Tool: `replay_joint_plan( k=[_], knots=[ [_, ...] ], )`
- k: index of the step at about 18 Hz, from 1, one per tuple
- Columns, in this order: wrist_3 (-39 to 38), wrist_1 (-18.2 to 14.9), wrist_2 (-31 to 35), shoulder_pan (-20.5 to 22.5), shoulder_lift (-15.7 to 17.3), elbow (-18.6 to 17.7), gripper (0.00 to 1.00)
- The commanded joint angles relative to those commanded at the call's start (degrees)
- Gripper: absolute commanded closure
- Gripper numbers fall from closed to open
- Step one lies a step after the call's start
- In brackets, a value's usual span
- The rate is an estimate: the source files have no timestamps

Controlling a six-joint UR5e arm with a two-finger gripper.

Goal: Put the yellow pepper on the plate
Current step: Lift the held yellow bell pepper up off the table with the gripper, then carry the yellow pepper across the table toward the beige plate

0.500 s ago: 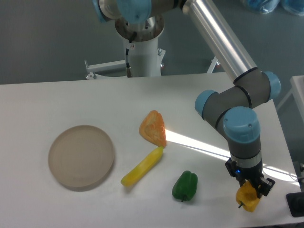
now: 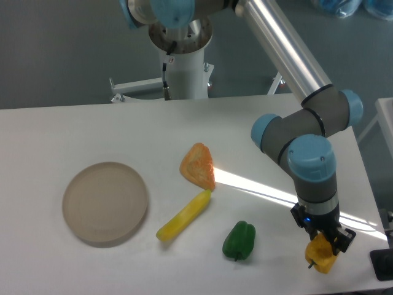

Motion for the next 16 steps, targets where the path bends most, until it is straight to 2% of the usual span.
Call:
replay_joint_plan(
  k=[4,8,10,16],
  knots=[
    [-2.62,-1.93,-0.96,0.09,4.30,-3.51,0.63],
    [-6.58,-8.68,-3.78,-0.09,10.80,-6.93,0.63],
    [-8.69,-10.98,-4.56,-0.52,13.96,-9.13,0.63],
    [-17.04,-13.36,-7.47,-3.95,21.70,-15.55,0.63]
  ],
)
